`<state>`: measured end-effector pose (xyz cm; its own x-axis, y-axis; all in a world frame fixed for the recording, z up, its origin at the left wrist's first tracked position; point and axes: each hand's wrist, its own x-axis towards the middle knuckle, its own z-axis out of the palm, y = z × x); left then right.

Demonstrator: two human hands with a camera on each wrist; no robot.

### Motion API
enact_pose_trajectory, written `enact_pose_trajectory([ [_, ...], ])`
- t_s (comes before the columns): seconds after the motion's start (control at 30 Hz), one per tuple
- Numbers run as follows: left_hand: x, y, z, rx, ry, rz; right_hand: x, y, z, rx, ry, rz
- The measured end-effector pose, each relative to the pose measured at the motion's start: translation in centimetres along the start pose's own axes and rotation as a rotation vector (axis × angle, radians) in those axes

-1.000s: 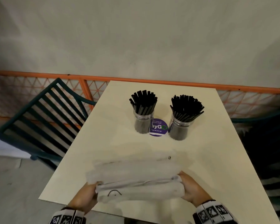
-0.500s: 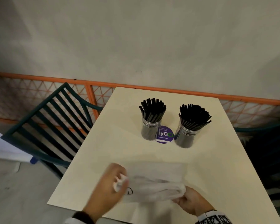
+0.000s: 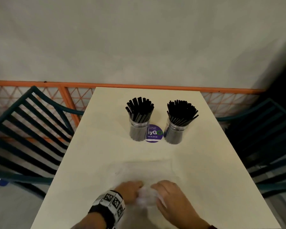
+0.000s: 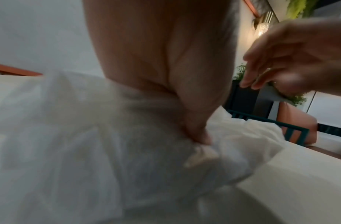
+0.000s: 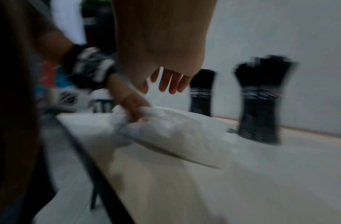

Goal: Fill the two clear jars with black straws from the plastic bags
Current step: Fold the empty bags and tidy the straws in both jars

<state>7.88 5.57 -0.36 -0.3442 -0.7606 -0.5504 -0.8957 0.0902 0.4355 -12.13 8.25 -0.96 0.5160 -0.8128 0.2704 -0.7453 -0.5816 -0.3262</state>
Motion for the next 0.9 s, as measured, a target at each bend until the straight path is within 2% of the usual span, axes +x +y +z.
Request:
enact_pose_trajectory([
  [0.03, 0.2, -0.1, -0.1, -0.032, -0.03, -0.01, -0.1, -0.9, 0.7, -0.067, -0.166, -0.089],
  [0.07, 0.4, -0.4, -0.2, -0.052, -0.047, -0.013, 0.1, -1.2, 1.5, -0.14, -0.324, -0.104],
  [0.1, 0.5, -0.5, -0.3, -0.07, -0.053, -0.015, 0.4, -1.3, 2.1, -0.175, -0.409, -0.039],
  [0.17, 0.2, -1.0, -0.1, -0.053, -0.007, -0.018, 1.3, -1.3, 3.5, -0.168, -0.491, 0.042],
  [0.27, -0.9, -1.7, 0.7, 0.213, 0.346, 0.077, 2.5, -1.2, 4.3, -0.042, -0.52, 0.131],
  [0.33, -2.1, -1.4, 0.9, 0.357, 0.419, 0.128, 3.8, -1.0, 3.0, 0.106, -0.523, 0.213],
  [0.43, -2.0, -1.7, 1.0, 0.399, 0.307, 0.149, 5.2, 0.3, 1.3, 0.336, -0.559, 0.334],
  [0.5, -1.3, -1.9, 0.3, 0.38, 0.362, 0.188, 5.9, 0.9, 0.9, 0.361, -0.636, 0.365],
  [0.57, -0.3, -1.8, -0.8, 0.27, 0.337, 0.185, 6.4, 1.0, 0.9, 0.349, -0.684, 0.422],
  [0.63, 0.9, -1.9, -1.3, 0.214, 0.252, 0.123, 6.6, 0.9, 1.0, 0.334, -0.658, 0.468],
  [0.7, 1.5, -2.1, -1.8, 0.121, 0.165, 0.028, 6.6, 0.7, 1.0, 0.367, -0.564, 0.528],
  [0.73, 1.8, -2.4, -2.0, 0.047, 0.149, -0.016, 6.3, 0.7, 1.2, 0.301, -0.504, 0.545],
  [0.8, 2.6, -2.9, -2.1, -0.029, 0.145, -0.043, 5.7, 1.0, 1.7, 0.01, -0.395, 0.56],
  [0.83, 2.8, -3.0, -2.2, 0.021, 0.152, -0.041, 5.6, 1.0, 1.6, -0.079, -0.48, 0.574],
  [0.9, 2.6, -2.6, -2.4, 0.221, 0.175, 0.009, 5.2, 0.8, 1.7, -0.21, -0.478, 0.567],
])
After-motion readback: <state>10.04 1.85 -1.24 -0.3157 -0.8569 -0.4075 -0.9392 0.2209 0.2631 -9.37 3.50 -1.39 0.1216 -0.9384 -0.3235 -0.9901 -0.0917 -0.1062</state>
